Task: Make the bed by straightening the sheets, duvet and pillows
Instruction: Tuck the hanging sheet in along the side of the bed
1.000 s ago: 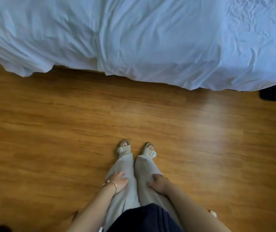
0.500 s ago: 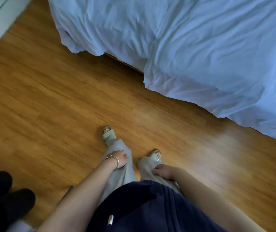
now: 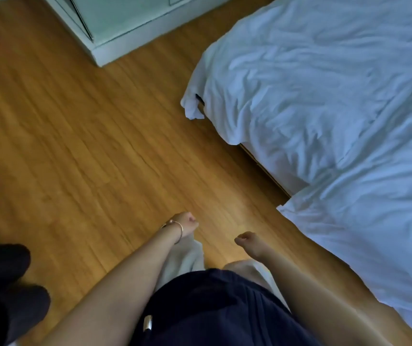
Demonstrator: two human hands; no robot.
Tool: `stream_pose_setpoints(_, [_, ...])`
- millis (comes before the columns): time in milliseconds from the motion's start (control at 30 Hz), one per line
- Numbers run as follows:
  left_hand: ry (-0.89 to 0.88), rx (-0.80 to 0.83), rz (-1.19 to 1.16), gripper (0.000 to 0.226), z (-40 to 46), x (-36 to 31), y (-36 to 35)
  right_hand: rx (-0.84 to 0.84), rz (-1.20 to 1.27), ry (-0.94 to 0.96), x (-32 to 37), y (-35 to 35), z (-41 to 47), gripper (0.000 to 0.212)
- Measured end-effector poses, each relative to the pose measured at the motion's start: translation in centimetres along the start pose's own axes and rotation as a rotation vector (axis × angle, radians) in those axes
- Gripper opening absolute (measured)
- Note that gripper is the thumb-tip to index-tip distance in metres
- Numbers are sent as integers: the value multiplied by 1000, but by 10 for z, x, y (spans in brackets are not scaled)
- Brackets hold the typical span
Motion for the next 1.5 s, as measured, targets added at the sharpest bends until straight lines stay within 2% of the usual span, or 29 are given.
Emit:
stream_pose_setpoints(133, [-55,-45,-94,12,16,-21,58,-102,55,51,82,34,15,44])
stream_pose_setpoints(233, [-94,-45,-105,17,37,-41,87,-155,146,66,126,55,29,49])
stream_pose_setpoints(433, [-82,-32,-153,22,99,-85,155,-143,130,6,190,120,97,55])
stream_pose_setpoints(500, [-81,-37,-117,20,122,-105,186,-149,112,2,215,154,127,48])
stream_pose_setpoints(600, [-62,-40,-69,23,147,-137,239,-139,110,40,260,203,167,24])
stream_pose_setpoints(733, [-26,-50,-70,23,181,-181,315,-161,84,15,311,273,211,33])
stream_pose_setpoints(767, [-39,-60,-64,23,192,-196,336,-187,125,9,323,291,221,29])
stream_pose_setpoints(800, [-61,-79,-45,23,204,-215,356,-202,190,26,336,308,231,16])
stream_pose_setpoints(833, [-84,-99,-23,24,216,-235,376,-244,252,39,349,328,237,19])
stream_pose_setpoints(867, [-107,-118,-6,25,228,-256,394,-293,292,55,361,347,240,40])
stream_pose_setpoints(900, [-129,-127,6,25,240,-275,407,-340,320,67,373,364,240,51])
stream_pose_setpoints(1033, [-205,-81,123,23,288,-355,446,-418,451,79,410,413,253,57])
stream_pose_setpoints(1167, [-277,-38,204,31,348,-436,483,-493,611,-10,428,442,285,61])
stream_pose_setpoints(1267, [-321,4,327,50,395,-479,498,-545,680,-136,438,446,307,61])
stream_pose_setpoints(1433, [-350,218,488,82,444,-508,487,-686,923,-387,464,413,314,69])
stream_pose_setpoints(1500, [-351,220,539,88,453,-521,481,-703,1014,-500,473,403,318,73])
Point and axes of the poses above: each hand's wrist, its own z-axis towards the middle knuckle, its own y-axis out of the back of the hand, x = y × z, the point moved 9 cm from there along z, towards the middle knuckle, and after that the axes turned 3 degrees about x, right-handed, at the moved point
